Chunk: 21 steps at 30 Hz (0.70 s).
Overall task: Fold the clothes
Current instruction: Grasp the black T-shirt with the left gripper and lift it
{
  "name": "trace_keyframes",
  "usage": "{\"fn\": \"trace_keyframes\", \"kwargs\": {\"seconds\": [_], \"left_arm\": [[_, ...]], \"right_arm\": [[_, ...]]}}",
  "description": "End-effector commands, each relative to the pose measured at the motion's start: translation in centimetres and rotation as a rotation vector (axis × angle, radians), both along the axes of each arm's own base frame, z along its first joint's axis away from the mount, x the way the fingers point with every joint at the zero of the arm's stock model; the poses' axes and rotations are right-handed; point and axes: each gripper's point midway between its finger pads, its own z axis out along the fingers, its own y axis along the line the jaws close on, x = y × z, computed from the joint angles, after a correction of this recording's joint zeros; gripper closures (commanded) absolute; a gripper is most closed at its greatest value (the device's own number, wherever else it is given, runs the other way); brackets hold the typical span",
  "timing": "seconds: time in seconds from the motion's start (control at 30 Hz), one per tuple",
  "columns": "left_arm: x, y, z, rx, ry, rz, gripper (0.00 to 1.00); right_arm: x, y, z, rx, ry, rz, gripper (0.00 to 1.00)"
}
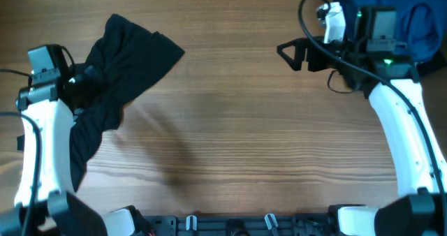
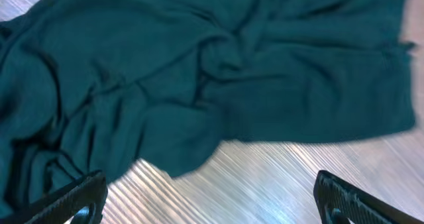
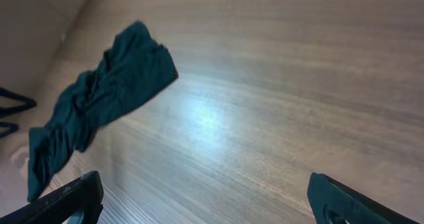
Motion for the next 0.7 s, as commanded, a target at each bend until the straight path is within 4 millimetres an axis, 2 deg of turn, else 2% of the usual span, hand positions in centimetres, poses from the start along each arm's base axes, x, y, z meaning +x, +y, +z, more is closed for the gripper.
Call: {"fn": "trace_keyframes", "kwargs": {"seconds": [0.0,0.1,0.23,0.4,0.53,0.6,0.67], "left_arm": [[-0.3,1.5,-2.9,0.011,0.092,0.03,0.06],[-1.6,2.8,-4.2,0.005,0.154,0.076,0.11],[-4.3,6.1,-4.3,-0.003,0.192,0.192,0.08],[-4.4,8.4,-4.6,0.024,0.174,0.198,0.07],[-3.4,9.3,-5.6,0.062,0.176,0.121,0.16],[-3.6,9.2,-6.7,0.048,0.211,0.106,0.31],[-4.0,9.0,-7.6,0.033,0.244,0.105,0.36]], "right_arm": [[0.8,0.9,-2.1,-0.012,0.056,0.011,0.02],[1.0,1.6,-3.8,-0.016,0.097,0.028,0.03],[1.5,2.3,-4.9,-0.015,0.107,0.042,0.03],[2.2,3.9,-5.2,-0.014,0.078,0.077,0.04],[2.3,4.8,-5.3,-0.015,0.064,0.097,0.04],[2.3,4.7,-5.4,-0.016,0.064,0.097,0.04],[2.4,4.5,-5.5,-0.03,0.064,0.085,0.04]]}}
